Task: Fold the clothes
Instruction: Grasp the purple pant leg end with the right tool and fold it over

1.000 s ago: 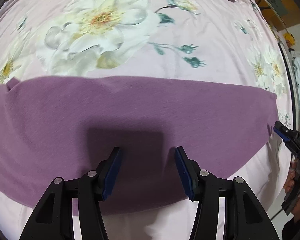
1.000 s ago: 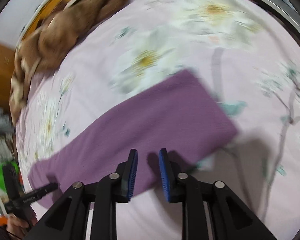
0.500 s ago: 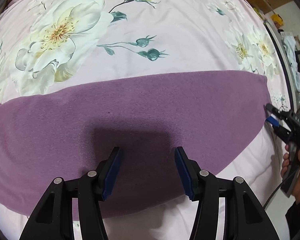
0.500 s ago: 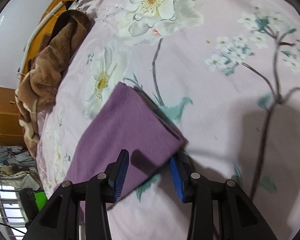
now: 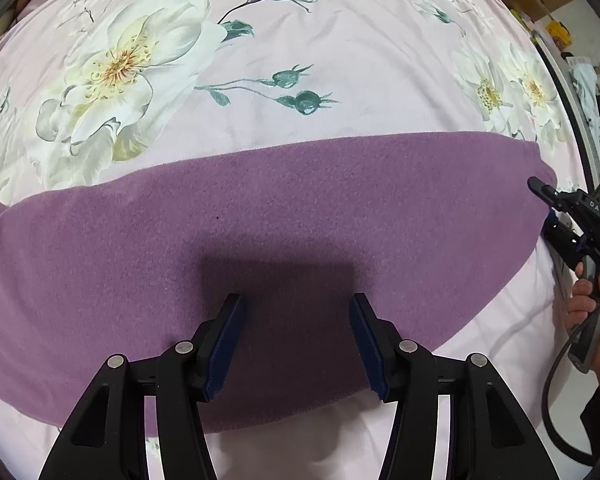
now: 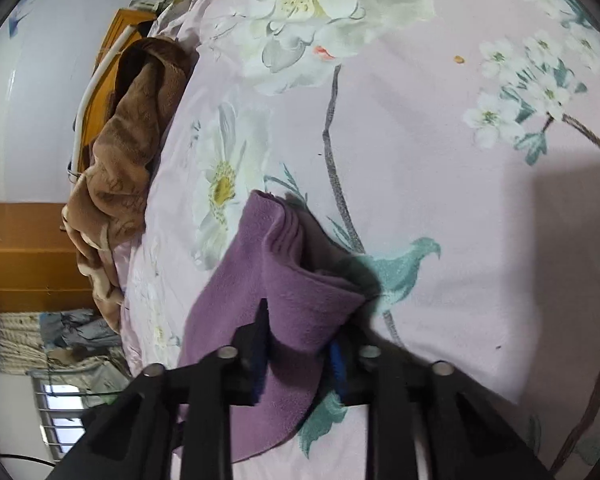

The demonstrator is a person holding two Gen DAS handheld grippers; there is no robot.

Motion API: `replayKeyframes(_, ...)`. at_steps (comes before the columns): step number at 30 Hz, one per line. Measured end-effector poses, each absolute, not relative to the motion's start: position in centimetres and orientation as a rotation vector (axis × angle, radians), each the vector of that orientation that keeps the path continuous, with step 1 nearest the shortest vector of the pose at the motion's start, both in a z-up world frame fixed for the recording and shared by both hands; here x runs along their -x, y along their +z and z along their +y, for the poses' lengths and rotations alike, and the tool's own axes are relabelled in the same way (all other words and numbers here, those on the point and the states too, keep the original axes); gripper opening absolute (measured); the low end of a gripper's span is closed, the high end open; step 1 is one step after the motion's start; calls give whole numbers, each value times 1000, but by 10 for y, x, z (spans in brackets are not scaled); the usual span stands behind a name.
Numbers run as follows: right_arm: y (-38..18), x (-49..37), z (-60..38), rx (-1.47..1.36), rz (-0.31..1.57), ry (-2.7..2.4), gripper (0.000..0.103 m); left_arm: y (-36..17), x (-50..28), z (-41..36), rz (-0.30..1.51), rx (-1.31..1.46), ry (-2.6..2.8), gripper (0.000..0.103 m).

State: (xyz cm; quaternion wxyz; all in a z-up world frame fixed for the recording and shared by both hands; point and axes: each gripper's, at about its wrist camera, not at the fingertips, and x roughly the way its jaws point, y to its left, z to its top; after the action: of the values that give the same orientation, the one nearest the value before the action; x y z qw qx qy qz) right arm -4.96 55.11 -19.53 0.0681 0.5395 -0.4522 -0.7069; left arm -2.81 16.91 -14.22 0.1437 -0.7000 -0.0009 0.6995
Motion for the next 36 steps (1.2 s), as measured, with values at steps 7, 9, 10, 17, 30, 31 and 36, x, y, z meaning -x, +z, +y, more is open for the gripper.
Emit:
replayKeyframes(7, -155, 43, 539, -1571, -1220, -2187, 12, -140, 28, 162, -27, 2017, 2035, 56)
replayKeyframes(9, -140, 42, 532, -1559, -1158, -2213, 11, -139, 27, 159, -37, 2016, 2040, 56)
replayKeyframes(10, -132, 41, 529, -1552, -1127, -2225, 11, -139, 27, 157, -42, 2017, 2043, 56)
replayKeyframes(17, -65, 36, 482, -1474, -903, -2283, 11, -131, 25, 144, -103, 1989, 2065, 56)
replayKeyframes(30, 2, 26, 321, -1421, -478, -2267, 11, -108, -7, 29, -251, 1955, 2129, 56)
replayKeyframes(31, 1, 24, 305, -1428, -454, -2257, 11, -104, -5, 17, -261, 1958, 2133, 56)
replayKeyframes(36, -18, 14, 234, -1482, -352, -2211, 11, -100, -13, -33, -305, 1959, 2161, 56)
